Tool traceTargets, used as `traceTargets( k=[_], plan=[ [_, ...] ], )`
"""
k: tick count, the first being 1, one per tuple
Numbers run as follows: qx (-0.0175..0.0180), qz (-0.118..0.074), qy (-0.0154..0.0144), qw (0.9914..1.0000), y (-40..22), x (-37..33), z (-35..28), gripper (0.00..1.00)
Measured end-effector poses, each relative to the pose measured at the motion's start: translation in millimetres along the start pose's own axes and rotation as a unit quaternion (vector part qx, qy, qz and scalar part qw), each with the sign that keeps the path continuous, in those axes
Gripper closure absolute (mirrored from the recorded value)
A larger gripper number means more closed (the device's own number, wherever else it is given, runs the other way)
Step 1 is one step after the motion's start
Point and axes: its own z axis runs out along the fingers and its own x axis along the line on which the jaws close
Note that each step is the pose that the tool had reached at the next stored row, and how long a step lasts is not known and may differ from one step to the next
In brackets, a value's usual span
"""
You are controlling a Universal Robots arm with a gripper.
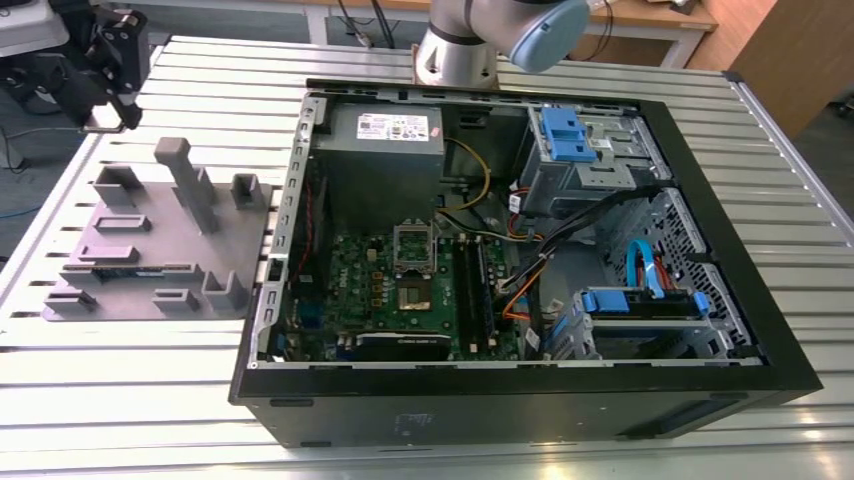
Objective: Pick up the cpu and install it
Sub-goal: 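Pick up the cpu and move it towards the insertion slot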
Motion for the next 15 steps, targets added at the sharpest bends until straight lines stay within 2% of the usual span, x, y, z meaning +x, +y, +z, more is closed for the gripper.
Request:
traceTargets(
  k=[15],
  plan=[
    [0.0000,0.000,0.0000,1.00000,0.0,-10.9,0.2,0.53]
  ],
)
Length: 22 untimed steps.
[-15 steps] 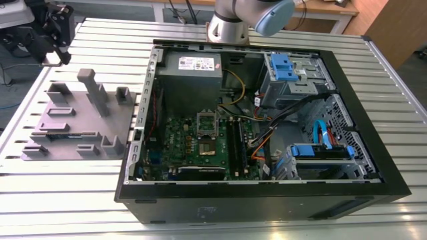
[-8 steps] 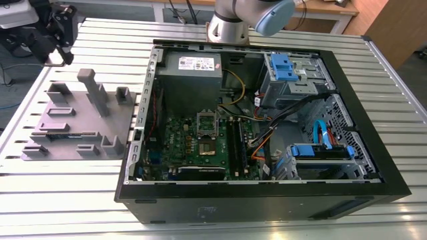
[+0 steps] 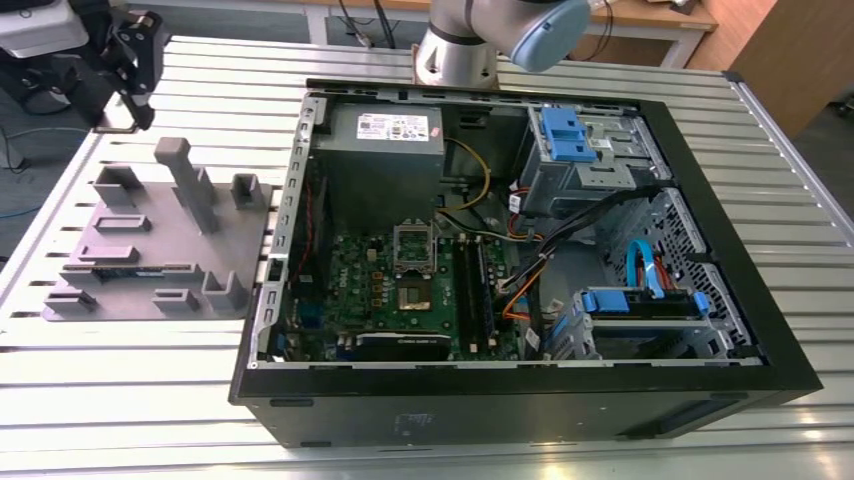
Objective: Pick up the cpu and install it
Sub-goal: 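Pick up the cpu and move it towards the insertion slot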
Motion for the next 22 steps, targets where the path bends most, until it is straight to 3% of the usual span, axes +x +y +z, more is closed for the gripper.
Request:
traceTargets(
  k=[22],
  plan=[
    [0.0000,0.000,0.0000,1.00000,0.0,-17.3,0.2,0.53]
  ],
)
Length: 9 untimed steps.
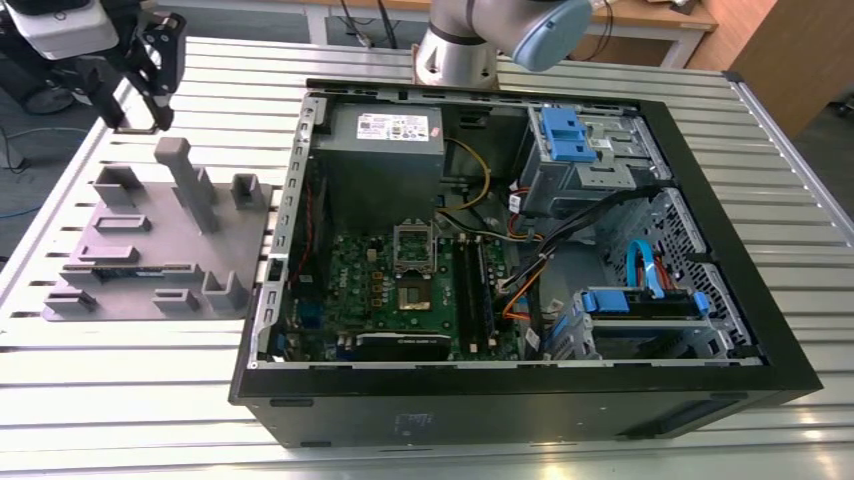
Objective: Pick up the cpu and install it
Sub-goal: 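Pick up the cpu and move it towards the insertion slot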
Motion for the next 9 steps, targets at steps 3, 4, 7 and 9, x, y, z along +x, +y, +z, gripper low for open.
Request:
traceTargets(
  k=[3,4,7,9],
  plan=[
    [0.0000,0.000,0.0000,1.00000,0.0,-3.3,0.0,0.53],
    [0.0000,0.000,0.0000,1.00000,0.0,-4.7,0.1,0.53],
    [0.0000,0.000,0.0000,1.00000,0.0,-9.9,0.1,0.53],
    [0.0000,0.000,0.0000,1.00000,0.0,-13.4,0.1,0.53]
  ],
)
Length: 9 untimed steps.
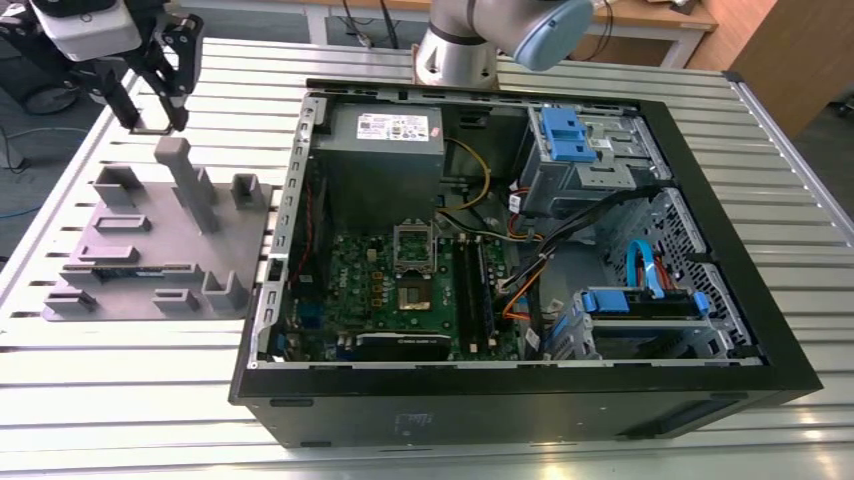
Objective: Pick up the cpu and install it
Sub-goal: 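Pick up the cpu and move it towards the insertion slot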
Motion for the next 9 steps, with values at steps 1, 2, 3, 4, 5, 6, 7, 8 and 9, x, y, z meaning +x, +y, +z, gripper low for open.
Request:
traceTargets(
  k=[1,2,3,4,5,6,7,8,9],
  plan=[
    [0.0000,0.000,0.0000,1.00000,0.0,-1.7,0.0,0.53],
    [0.0000,0.000,0.0000,1.00000,0.0,-3.5,0.1,0.53],
    [0.0000,0.000,0.0000,1.00000,0.0,-5.3,0.1,0.53],
    [0.0000,0.000,0.0000,1.00000,0.0,-7.2,0.1,0.53],
    [0.0000,0.000,0.0000,1.00000,0.0,-9.2,0.1,0.53],
    [0.0000,0.000,0.0000,1.00000,0.0,-11.0,0.2,0.53],
    [0.0000,0.000,0.0000,1.00000,0.0,-12.8,0.2,0.53],
    [0.0000,0.000,0.0000,1.00000,0.0,-14.6,0.2,0.53],
    [0.0000,0.000,0.0000,1.00000,0.0,-16.4,0.2,0.53]
  ],
)
